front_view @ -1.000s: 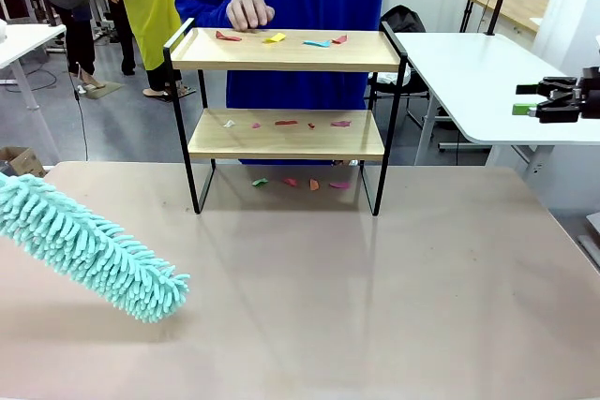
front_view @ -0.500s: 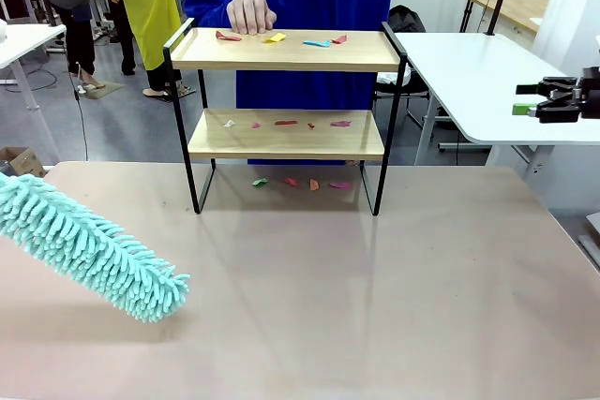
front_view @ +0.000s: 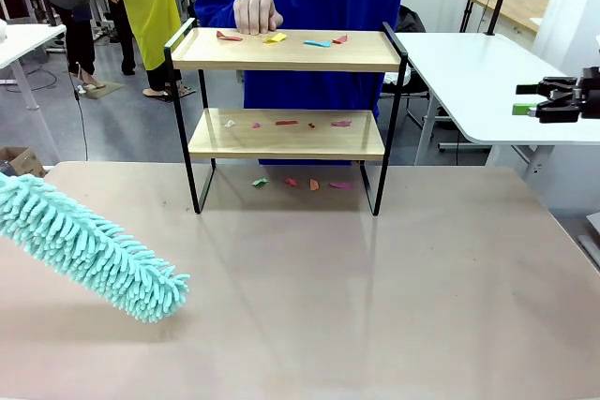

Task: Clean the shelf.
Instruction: Clean the specific section of the Shelf indicated by the human with the Duster.

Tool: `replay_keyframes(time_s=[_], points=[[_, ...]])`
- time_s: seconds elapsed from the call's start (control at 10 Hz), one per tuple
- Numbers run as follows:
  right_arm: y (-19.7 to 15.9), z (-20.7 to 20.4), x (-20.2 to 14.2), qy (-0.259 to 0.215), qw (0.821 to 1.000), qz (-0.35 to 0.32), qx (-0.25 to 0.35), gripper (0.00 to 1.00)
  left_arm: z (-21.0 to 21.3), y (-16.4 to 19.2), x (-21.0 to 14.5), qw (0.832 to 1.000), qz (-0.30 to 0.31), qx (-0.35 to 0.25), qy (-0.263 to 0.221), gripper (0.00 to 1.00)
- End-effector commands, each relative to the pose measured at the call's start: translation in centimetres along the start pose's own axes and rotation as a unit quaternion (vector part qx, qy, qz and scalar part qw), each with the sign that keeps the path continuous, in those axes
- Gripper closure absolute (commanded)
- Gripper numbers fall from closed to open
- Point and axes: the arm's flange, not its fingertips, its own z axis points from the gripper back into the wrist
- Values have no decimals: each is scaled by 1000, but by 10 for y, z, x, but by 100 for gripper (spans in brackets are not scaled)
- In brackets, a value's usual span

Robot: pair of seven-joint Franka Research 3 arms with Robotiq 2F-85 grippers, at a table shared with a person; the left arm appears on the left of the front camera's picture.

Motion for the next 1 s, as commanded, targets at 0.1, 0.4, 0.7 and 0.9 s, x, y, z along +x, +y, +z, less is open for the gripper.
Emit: replay_keyframes(time_s=[0.1,0.4,0.7,0.9], points=[[1,-1,3,-2,1000,2,0,0,5,-3,-2,1000,-2,-2,6,87],[1,-1,3,-2,1000,2,0,0,18,-3,6,998,17,3,-54,87],[1,-1,3,-2,1000,2,0,0,78,-6,53,979,85,-30,-183,87],[1,-1,3,-2,1000,2,0,0,119,-16,115,957,164,-15,-239,87]])
